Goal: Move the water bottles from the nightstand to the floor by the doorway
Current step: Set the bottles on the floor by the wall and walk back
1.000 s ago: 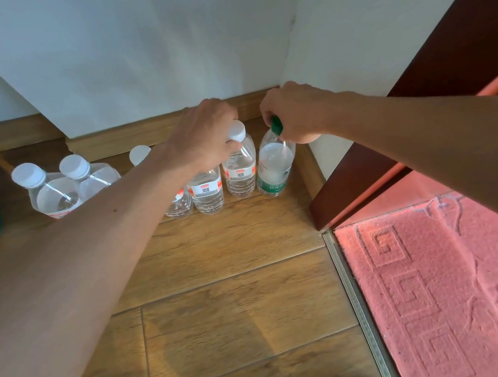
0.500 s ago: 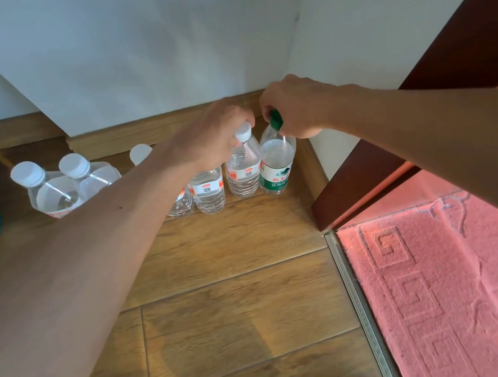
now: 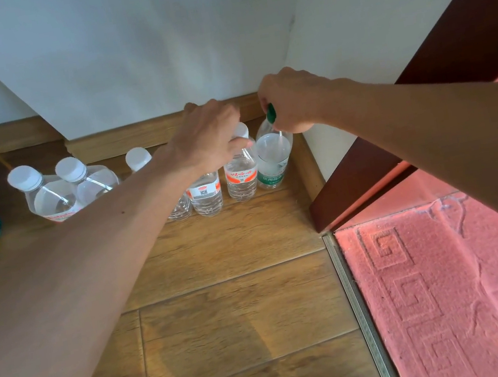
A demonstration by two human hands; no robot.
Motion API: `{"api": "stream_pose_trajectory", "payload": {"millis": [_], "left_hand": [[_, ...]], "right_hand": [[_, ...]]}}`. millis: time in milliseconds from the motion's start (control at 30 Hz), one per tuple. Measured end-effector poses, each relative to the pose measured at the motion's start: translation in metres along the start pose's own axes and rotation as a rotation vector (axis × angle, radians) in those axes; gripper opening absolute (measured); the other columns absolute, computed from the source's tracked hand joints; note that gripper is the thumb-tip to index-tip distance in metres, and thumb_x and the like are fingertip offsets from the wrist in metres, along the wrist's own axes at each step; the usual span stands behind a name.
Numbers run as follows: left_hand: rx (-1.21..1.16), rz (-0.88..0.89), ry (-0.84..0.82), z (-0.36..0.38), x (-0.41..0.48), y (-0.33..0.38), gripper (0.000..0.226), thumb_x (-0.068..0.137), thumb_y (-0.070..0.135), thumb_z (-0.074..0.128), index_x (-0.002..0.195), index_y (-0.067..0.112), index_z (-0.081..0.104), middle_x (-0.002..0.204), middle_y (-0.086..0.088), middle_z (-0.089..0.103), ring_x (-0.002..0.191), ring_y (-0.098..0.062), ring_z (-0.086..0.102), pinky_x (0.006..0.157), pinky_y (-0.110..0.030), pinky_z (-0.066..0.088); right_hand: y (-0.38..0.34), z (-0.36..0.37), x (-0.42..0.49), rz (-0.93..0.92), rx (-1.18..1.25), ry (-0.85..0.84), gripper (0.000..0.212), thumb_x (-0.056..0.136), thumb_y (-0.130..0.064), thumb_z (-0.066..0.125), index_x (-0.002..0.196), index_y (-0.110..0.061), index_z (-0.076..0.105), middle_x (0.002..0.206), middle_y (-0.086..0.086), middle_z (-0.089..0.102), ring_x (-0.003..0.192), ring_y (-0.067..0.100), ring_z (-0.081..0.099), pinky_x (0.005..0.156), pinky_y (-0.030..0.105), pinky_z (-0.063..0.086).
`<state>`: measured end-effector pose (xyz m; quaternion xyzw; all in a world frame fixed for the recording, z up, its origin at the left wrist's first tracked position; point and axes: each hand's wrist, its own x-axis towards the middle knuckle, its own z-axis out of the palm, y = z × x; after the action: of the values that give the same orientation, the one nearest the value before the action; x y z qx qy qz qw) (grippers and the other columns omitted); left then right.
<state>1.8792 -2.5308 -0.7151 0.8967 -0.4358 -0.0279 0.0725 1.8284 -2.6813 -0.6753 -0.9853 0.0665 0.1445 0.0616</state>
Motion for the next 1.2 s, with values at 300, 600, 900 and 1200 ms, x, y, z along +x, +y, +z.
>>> {"api": "stream_pose_trajectory", "payload": {"millis": [300, 600, 900, 1200], "left_hand": [[-0.127, 0.026, -0.040, 0.005, 0.003, -0.004, 0.028, 0.084, 0.018, 0.074, 0.110, 0.008, 0.065, 0.105, -0.011, 0.066, 0.094, -0.030, 0.062, 0.074, -0.032, 0.043], [-0.126, -0.051, -0.041, 0.011, 0.028, -0.008, 0.017, 0.088, 0.010, 0.069, 0.102, 0.004, 0.061, 0.098, -0.009, 0.058, 0.094, -0.032, 0.061, 0.071, -0.036, 0.044], [-0.112, -0.152, 0.032, 0.010, 0.057, -0.014, 0.033, 0.089, 0.008, 0.066, 0.120, 0.001, 0.057, 0.121, -0.021, 0.057, 0.111, -0.038, 0.056, 0.091, -0.043, 0.049], [-0.214, -0.215, 0.155, 0.021, 0.088, -0.020, 0.028, 0.088, 0.006, 0.064, 0.115, 0.002, 0.059, 0.119, -0.018, 0.057, 0.109, -0.034, 0.056, 0.082, -0.036, 0.045]], "right_hand": [[-0.002, -0.002, -0.006, -0.002, 0.015, -0.024, 0.034, 0.089, -0.009, 0.065, 0.120, -0.008, 0.053, 0.102, 0.009, 0.052, 0.083, 0.021, 0.052, 0.068, 0.029, 0.043], [-0.006, -0.009, 0.016, 0.035, -0.045, -0.002, 0.026, 0.087, -0.005, 0.065, 0.107, -0.009, 0.049, 0.078, 0.004, 0.040, 0.064, 0.016, 0.044, 0.059, 0.029, 0.039], [0.002, -0.020, 0.044, 0.092, -0.080, 0.061, 0.028, 0.087, -0.003, 0.065, 0.103, -0.012, 0.044, 0.076, 0.005, 0.036, 0.078, 0.026, 0.047, 0.052, 0.029, 0.031], [0.008, -0.013, 0.067, 0.193, -0.045, 0.135, 0.045, 0.086, 0.003, 0.062, 0.127, -0.004, 0.045, 0.127, 0.017, 0.047, 0.114, 0.035, 0.052, 0.072, 0.031, 0.035]]}}
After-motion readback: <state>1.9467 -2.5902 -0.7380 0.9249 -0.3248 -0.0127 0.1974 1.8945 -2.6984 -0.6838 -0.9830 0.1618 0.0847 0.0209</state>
